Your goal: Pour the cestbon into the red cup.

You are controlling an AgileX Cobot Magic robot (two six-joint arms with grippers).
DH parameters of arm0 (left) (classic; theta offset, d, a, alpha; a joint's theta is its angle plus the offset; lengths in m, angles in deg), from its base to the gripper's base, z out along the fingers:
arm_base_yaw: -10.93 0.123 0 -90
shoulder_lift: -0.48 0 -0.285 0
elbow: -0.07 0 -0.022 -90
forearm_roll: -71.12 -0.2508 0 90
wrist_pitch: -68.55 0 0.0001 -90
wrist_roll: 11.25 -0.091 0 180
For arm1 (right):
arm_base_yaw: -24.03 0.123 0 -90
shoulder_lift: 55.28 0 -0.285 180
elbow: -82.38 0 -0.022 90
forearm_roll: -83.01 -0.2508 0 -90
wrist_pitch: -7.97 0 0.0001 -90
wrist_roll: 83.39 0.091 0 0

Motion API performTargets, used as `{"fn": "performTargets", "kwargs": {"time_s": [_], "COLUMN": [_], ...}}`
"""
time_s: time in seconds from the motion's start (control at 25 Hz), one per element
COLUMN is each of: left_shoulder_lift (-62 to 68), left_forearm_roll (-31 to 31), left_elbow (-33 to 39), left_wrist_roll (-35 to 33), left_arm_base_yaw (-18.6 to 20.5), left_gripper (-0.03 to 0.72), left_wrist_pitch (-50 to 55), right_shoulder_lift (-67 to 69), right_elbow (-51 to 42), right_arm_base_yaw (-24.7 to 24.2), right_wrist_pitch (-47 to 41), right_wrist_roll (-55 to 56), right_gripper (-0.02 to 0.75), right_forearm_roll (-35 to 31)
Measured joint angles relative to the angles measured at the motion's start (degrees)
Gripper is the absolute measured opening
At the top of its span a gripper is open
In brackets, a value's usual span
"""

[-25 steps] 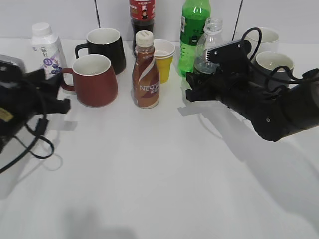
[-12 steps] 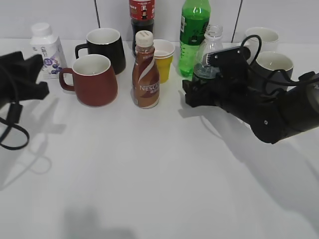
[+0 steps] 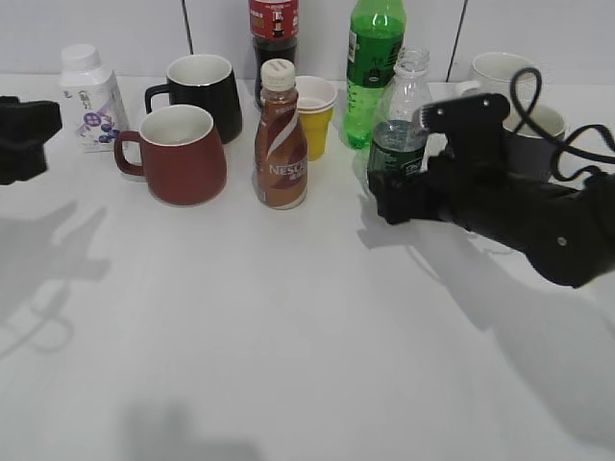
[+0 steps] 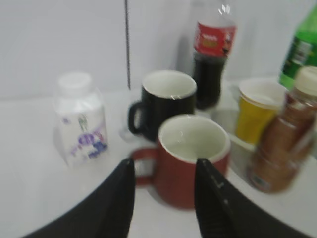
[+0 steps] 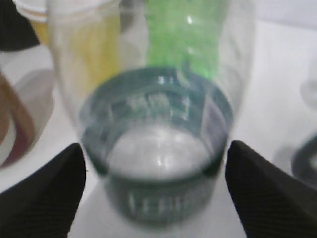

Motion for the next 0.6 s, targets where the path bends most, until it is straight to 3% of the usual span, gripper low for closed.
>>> {"fn": "performTargets", "kwargs": {"time_s": [0.24,0.6], "left_shoulder_lift": [-10.0,-23.3], "left_forearm_roll": [2.9,1.7], "left_elbow": [-6.4,-13.2], "left_wrist_roll": [0.0,0.0], "left_arm_base_yaw": [0.0,0.0], "left_gripper": [0.307,0.307], "left_wrist_pitch": [25.7,59.4], "right_shoulder_lift": [-5.9,-18.1], "right_elbow": [-4.3,-4.8], "right_arm_base_yaw": [0.1,0.1], "right_wrist_pitch": [-10.0,-37.5], "right_wrist_roll": [0.9,1.0], "right_gripper": [0.665,0.629], "right_forearm_roll": [0.1,3.2]}}
